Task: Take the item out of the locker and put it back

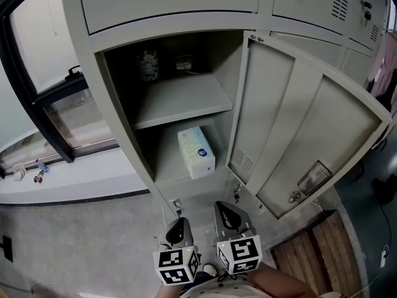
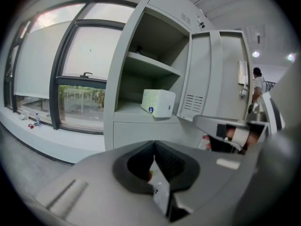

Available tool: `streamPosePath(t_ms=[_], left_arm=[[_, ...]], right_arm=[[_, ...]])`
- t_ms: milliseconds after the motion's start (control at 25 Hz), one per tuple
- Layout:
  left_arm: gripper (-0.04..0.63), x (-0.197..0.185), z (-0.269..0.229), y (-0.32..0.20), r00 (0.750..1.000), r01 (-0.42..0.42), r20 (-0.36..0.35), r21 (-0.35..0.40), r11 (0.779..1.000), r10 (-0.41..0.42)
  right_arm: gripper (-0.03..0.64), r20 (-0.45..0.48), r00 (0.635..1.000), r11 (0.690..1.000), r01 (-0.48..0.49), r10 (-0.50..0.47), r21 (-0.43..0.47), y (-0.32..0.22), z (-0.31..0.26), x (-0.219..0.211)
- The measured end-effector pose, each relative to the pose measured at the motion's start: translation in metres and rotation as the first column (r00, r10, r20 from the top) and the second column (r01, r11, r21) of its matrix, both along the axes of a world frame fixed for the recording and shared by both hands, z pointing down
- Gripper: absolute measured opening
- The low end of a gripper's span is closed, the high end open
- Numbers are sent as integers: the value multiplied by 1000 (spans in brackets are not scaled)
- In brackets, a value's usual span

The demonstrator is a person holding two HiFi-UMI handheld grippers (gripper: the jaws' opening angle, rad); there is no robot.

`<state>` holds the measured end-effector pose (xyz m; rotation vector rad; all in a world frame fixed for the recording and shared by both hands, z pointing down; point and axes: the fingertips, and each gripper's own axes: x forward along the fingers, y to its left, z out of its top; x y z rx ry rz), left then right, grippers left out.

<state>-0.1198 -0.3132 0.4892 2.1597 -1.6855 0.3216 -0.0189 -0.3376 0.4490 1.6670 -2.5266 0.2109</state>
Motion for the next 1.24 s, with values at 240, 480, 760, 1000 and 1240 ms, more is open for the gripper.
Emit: streamPosePath(t_ms=[240,480,760,1000,1240], left_arm=[[8,4,-5,10,1000,-7,7,18,1000,7],[8,4,-10,17,1000,1,6,31,1000,-1],[8,4,-11,24,1000,5,12,29,1000,-5],[8,2,-12,26,1000,9,13,31,999,-9],[8,-1,-15,28,1000,14,11,35,999,-15]], right_arm=[[-2,6,1000,1000,-4,4,9,11,-4,2],[-2,6,1000,1000,8,-8,8,21,-5,1],[-2,7,1000,1000,14,-14,11,29,-5,0],[-2,0,1000,1000,24,-24,8,33,-4,-4],[-2,-6,1000,1000,29,-29,8,36,-3,-7]])
